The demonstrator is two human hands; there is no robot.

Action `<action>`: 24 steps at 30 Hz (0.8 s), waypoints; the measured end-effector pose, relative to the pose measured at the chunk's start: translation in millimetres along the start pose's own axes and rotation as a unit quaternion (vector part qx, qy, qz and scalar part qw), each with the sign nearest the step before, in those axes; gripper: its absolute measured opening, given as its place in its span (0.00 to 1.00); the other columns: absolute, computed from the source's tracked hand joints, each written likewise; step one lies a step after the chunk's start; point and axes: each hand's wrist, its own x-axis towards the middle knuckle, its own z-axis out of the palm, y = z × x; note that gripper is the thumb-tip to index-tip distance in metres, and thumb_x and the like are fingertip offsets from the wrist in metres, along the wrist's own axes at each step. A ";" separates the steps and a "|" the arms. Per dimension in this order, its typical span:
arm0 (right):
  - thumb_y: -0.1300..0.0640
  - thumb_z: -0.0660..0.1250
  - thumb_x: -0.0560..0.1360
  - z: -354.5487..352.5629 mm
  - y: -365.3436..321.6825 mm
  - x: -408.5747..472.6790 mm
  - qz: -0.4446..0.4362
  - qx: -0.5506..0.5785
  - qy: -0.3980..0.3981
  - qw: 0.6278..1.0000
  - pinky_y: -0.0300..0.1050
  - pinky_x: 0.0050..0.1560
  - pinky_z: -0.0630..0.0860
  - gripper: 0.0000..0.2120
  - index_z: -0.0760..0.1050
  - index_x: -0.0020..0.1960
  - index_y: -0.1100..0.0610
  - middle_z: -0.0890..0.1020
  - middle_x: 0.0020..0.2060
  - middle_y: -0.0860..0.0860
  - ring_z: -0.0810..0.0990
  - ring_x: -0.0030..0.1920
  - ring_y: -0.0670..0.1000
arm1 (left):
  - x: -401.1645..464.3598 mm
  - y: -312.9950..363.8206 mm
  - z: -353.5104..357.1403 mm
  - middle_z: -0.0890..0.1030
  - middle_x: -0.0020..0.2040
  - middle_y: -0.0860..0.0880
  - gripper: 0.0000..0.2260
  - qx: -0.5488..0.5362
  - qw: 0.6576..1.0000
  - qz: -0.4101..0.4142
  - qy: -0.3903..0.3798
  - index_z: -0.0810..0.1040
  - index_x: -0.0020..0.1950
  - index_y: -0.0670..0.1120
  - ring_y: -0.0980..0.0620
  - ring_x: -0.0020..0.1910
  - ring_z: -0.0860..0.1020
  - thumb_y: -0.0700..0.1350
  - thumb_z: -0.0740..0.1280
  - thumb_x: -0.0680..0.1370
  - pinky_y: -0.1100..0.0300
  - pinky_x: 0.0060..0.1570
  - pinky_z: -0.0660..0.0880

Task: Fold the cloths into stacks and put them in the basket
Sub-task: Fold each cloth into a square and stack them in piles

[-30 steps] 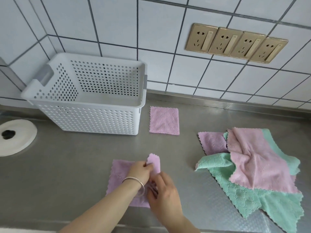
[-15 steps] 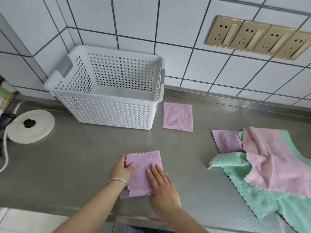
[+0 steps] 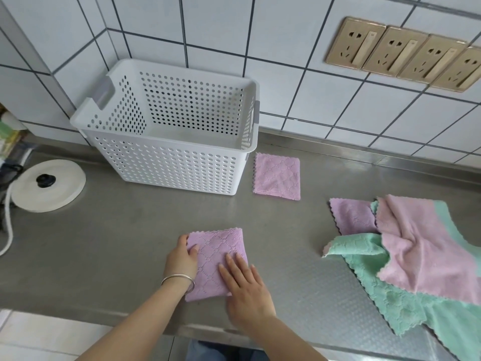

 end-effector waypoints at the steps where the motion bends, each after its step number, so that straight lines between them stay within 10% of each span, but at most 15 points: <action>1: 0.47 0.64 0.62 1.4 -0.2 -0.8 -0.002 -0.003 -0.011 1.000 0.51 0.66 0.58 0.35 0.63 0.70 0.50 0.61 0.72 0.48 0.60 0.72 0.52 | -0.9 -1.0 0.4 0.79 0.58 0.38 0.16 0.006 1.000 0.001 0.005 0.68 0.65 0.43 0.37 0.56 0.76 0.44 0.61 0.78 0.51 0.52 0.72; 6: 0.39 0.60 0.62 8.6 4.1 -1.5 -0.003 -0.037 0.000 0.999 0.51 0.69 0.50 0.37 0.64 0.69 0.50 0.65 0.71 0.49 0.40 0.76 0.52 | -7.8 -12.5 4.0 0.76 0.58 0.40 0.18 0.013 0.995 0.045 0.087 0.70 0.63 0.42 0.38 0.52 0.77 0.43 0.66 0.75 0.51 0.48 0.72; 11: 0.47 0.57 0.68 -13.4 11.6 2.8 -0.023 -0.020 0.055 0.998 0.49 0.66 0.67 0.28 0.66 0.69 0.47 0.69 0.70 0.47 0.64 0.72 0.49 | -14.6 -18.5 -1.7 0.72 0.60 0.38 0.20 -0.023 0.964 0.153 0.216 0.71 0.64 0.41 0.37 0.54 0.75 0.42 0.62 0.72 0.47 0.58 0.71; 15: 0.48 0.55 0.71 -8.0 25.7 6.2 0.005 -0.030 0.051 0.998 0.49 0.69 0.54 0.28 0.64 0.70 0.51 0.55 0.76 0.49 0.53 0.75 0.51 | -39.8 -33.5 23.5 0.74 0.66 0.46 0.22 0.258 0.898 0.345 0.090 0.67 0.65 0.47 0.45 0.67 0.69 0.56 0.53 0.75 0.48 0.68 0.54; 19: 0.42 0.53 0.74 8.2 28.5 4.9 0.007 -0.046 0.020 0.999 0.50 0.71 0.46 0.32 0.55 0.75 0.53 0.42 0.76 0.51 0.40 0.76 0.49 | -36.8 -56.4 38.6 0.57 0.76 0.49 0.29 0.344 0.871 0.348 0.034 0.63 0.70 0.48 0.48 0.77 0.44 0.60 0.54 0.72 0.46 0.71 0.48; 24: 0.40 0.52 0.74 8.7 10.9 23.9 0.040 -0.031 -0.003 0.999 0.50 0.71 0.46 0.37 0.46 0.76 0.56 0.49 0.76 0.53 0.42 0.76 0.51 | -3.7 -59.2 19.7 0.40 0.77 0.53 0.29 0.374 0.861 0.340 0.054 0.63 0.70 0.51 0.52 0.77 0.40 0.65 0.48 0.74 0.47 0.71 0.44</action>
